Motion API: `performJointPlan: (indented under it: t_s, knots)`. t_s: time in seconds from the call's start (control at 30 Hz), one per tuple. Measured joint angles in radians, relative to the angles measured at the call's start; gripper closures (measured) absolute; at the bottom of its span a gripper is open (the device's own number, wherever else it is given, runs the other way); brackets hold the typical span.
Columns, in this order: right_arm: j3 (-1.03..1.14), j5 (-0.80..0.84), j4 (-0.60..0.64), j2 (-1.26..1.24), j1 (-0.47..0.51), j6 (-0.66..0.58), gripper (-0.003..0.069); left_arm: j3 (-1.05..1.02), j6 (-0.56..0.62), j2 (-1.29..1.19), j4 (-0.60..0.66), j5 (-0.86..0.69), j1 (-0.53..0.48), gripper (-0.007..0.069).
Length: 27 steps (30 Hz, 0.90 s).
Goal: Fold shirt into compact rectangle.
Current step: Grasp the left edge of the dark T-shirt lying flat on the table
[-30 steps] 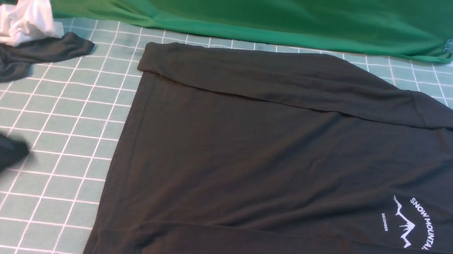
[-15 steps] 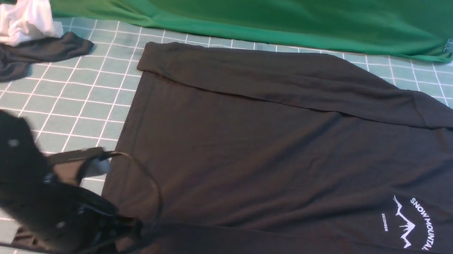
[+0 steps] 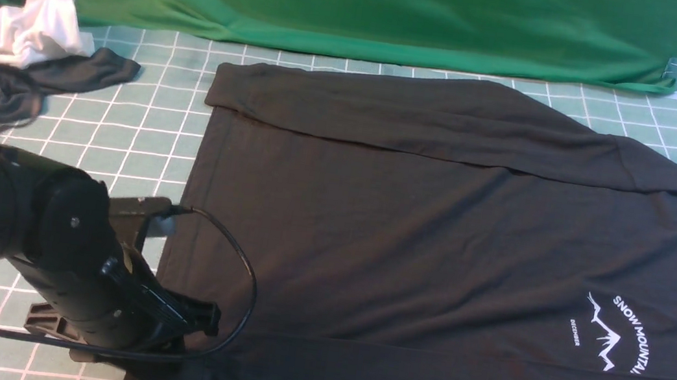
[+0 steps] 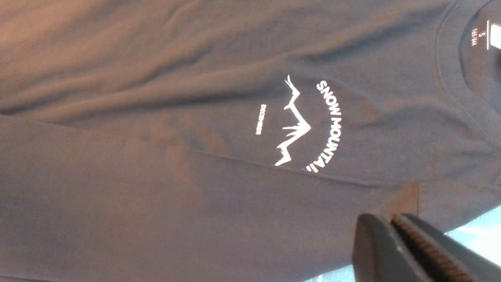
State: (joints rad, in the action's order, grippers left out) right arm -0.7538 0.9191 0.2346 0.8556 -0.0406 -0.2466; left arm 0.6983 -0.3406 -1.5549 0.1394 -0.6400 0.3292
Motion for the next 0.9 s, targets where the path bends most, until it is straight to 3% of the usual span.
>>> performJointPlan:
  t_s: [0.13,0.27,0.67,0.9]
  knots:
    - [0.000,-0.002,0.001,0.000,0.000,0.000,0.0603,0.000,-0.001,-0.012,0.004,0.022,0.000,0.0207]
    - [0.000,-0.003,0.001,0.000,0.000,0.001,0.0603,0.000,-0.001,-0.012,0.020,0.028,0.000,0.0197]
    - [0.000,-0.004,0.001,0.000,0.000,0.001,0.0590,0.001,0.038,-0.017,0.097,0.052,0.000,0.0370]
    - [0.000,-0.006,0.002,0.000,0.000,0.001,0.0587,0.068,0.046,-0.019,0.043,-0.058,0.000,0.0386]
